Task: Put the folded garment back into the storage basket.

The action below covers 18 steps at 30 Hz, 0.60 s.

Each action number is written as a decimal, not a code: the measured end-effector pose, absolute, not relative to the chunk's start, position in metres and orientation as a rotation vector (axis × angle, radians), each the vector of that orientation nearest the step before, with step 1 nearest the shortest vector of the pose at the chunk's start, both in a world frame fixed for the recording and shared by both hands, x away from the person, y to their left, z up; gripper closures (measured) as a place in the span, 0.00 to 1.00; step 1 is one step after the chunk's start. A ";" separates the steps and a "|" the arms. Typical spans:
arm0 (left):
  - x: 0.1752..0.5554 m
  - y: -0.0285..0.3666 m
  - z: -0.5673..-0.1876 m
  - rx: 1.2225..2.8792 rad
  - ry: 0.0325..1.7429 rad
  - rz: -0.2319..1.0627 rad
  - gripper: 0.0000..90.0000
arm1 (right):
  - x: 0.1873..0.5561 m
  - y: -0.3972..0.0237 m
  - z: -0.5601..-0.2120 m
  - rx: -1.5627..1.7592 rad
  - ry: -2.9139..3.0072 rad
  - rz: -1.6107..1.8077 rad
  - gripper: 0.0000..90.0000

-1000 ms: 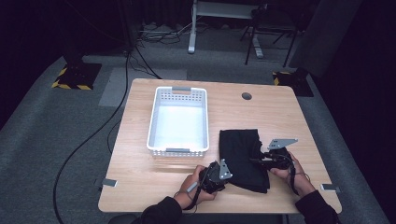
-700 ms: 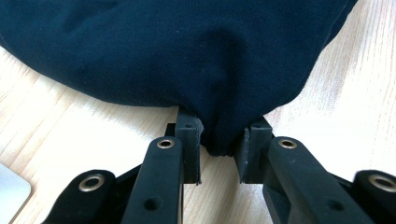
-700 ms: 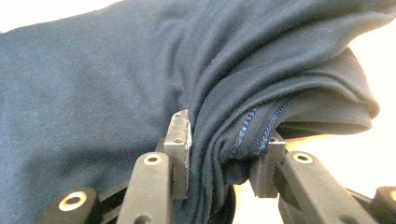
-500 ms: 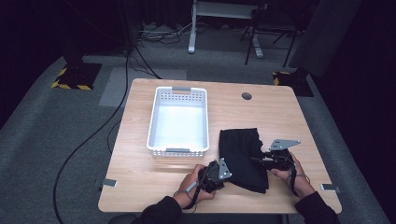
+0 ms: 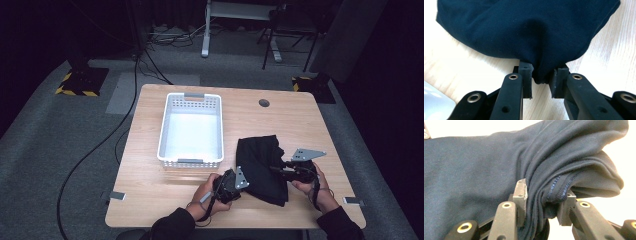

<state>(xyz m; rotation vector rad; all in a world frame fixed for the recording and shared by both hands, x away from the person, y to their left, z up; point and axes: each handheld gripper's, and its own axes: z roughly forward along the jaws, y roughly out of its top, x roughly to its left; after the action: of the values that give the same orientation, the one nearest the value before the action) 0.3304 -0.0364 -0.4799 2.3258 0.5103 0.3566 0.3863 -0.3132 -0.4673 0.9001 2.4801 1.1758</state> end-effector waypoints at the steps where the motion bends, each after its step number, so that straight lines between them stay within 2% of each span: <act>1: 0.330 -0.037 -0.479 2.327 0.510 0.359 0.83 | 0.386 -0.314 -0.466 0.903 2.474 1.181 0.75; 18: 0.340 -0.039 -0.451 2.294 0.494 0.416 0.84 | 0.384 -0.319 -0.433 0.864 2.393 1.191 0.75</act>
<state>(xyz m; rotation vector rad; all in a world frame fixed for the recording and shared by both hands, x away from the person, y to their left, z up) 0.3397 -0.0391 -0.4510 2.2936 0.4936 0.4163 0.3842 -0.3189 -0.4328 0.8638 2.3931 1.1905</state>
